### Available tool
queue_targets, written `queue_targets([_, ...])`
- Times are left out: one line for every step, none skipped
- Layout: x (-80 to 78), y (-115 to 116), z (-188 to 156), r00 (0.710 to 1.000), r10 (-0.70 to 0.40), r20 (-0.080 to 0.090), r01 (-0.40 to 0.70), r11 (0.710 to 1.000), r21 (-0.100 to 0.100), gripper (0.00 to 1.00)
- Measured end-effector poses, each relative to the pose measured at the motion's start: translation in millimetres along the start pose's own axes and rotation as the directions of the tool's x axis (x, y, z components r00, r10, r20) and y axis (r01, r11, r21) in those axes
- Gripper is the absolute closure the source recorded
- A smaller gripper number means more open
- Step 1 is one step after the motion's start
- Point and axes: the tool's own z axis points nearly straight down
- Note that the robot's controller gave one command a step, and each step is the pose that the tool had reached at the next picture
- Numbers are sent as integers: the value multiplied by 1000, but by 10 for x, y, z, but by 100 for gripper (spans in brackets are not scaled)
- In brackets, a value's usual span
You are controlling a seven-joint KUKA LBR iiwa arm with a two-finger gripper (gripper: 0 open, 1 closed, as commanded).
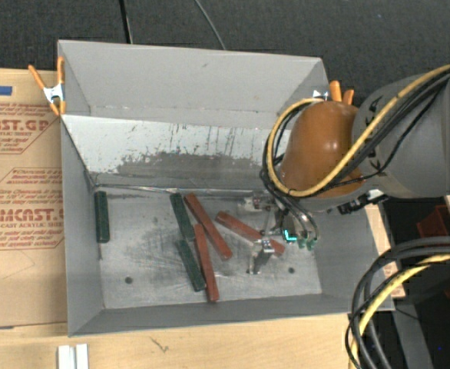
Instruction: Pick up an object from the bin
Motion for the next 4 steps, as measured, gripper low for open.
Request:
queue_targets([-20, 0, -38, 1000, 0, 7, 0, 1000, 0, 0])
queue_targets([-150, -378, 611, 997, 75, 1, -75, 997, -2, 100])
queue_targets([-151, -378, 610, 997, 75, 1, -75, 997, -2, 100])
queue_targets([-235, -303, -755, 1000, 10, 10, -10, 1000, 0, 100])
